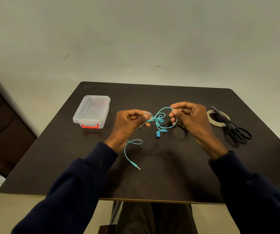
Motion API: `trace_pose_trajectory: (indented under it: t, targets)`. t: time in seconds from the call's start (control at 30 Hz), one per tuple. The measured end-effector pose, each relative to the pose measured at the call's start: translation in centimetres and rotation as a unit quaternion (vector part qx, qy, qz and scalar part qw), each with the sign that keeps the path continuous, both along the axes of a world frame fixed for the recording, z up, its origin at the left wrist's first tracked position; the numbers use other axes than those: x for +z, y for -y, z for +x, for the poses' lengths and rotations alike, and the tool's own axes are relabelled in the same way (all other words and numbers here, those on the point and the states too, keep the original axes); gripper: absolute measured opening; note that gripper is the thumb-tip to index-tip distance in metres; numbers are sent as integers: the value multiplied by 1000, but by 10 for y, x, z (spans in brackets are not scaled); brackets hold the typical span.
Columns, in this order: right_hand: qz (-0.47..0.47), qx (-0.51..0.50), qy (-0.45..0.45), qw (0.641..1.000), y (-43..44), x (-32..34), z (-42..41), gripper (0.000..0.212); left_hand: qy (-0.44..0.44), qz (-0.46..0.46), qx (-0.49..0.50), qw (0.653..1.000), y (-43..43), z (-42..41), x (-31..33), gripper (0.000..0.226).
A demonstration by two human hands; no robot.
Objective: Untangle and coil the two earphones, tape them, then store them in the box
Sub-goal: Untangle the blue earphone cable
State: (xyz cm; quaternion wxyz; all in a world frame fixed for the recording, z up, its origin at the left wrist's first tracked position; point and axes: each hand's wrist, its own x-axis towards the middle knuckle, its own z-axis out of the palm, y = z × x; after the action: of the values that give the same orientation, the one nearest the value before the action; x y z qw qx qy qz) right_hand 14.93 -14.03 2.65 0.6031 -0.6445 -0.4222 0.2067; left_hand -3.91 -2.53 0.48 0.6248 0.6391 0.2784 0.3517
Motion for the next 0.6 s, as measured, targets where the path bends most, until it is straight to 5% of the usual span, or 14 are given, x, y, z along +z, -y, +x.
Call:
trace_pose_trajectory:
  t: [0.1, 0.23, 0.43, 0.6]
  targets:
    - [-19, 38, 130, 991, -4, 9, 0, 15, 9, -2, -13, 1000, 2, 3, 0, 21]
    - [-26, 58, 170, 983, -10, 16, 2, 15, 17, -19, -22, 999, 1, 6, -2, 20]
    - [34, 145, -48, 988, 0, 16, 7, 27, 64, -129, -36, 989, -7, 0, -5, 19]
    - [31, 101, -36, 994, -2, -9, -2, 25, 92, -188, -45, 977, -7, 1, -4, 19]
